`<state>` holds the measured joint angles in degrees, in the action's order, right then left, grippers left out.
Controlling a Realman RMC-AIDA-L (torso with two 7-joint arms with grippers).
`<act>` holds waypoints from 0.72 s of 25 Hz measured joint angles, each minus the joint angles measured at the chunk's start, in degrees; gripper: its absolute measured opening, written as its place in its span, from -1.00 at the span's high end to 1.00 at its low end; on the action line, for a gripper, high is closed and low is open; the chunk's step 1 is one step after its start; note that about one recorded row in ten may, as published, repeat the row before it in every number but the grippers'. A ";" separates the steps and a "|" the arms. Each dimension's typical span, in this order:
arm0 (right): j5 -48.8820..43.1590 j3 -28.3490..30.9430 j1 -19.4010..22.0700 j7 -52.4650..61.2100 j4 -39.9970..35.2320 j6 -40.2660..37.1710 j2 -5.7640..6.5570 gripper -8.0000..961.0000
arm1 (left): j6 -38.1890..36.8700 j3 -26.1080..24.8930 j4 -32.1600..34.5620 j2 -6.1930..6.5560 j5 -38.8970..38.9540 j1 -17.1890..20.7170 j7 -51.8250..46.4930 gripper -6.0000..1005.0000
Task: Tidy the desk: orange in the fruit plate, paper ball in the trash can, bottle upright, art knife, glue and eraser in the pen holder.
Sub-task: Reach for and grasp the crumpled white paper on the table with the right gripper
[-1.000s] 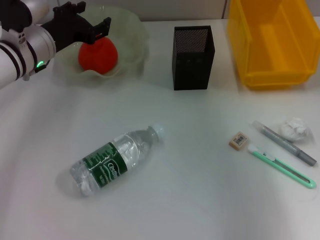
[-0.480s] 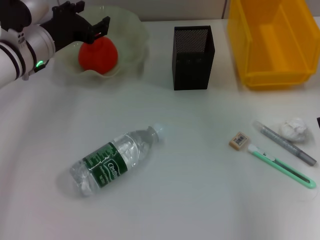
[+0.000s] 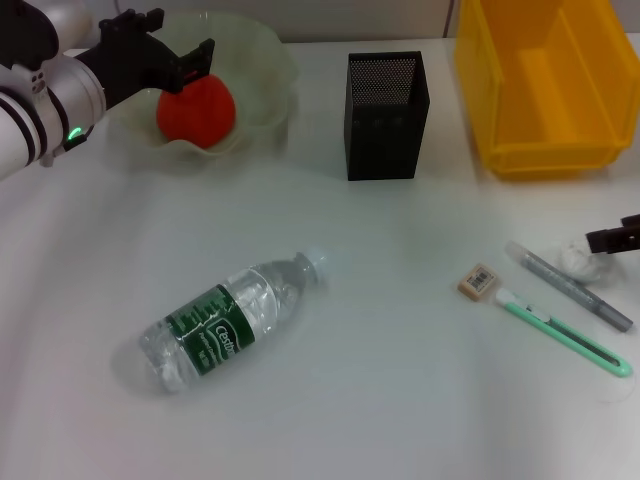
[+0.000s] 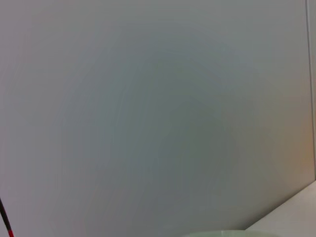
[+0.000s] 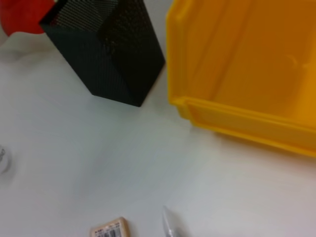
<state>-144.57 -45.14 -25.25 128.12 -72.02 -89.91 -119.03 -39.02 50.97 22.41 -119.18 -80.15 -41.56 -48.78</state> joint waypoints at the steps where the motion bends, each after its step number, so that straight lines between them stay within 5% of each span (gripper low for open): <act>1: 0.03 0.13 -0.29 -0.23 0.84 0.21 0.04 -0.33 | 0.00 0.00 0.00 0.00 0.00 0.00 0.00 -0.48; 18: -0.29 -0.19 -2.67 -2.58 9.40 5.74 0.59 -0.33 | 0.05 -0.09 0.00 0.08 0.00 0.26 0.00 -0.48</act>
<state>-144.86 -45.33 -27.91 125.54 -62.62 -84.17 -118.44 -38.97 50.88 22.41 -119.10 -80.15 -41.30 -48.78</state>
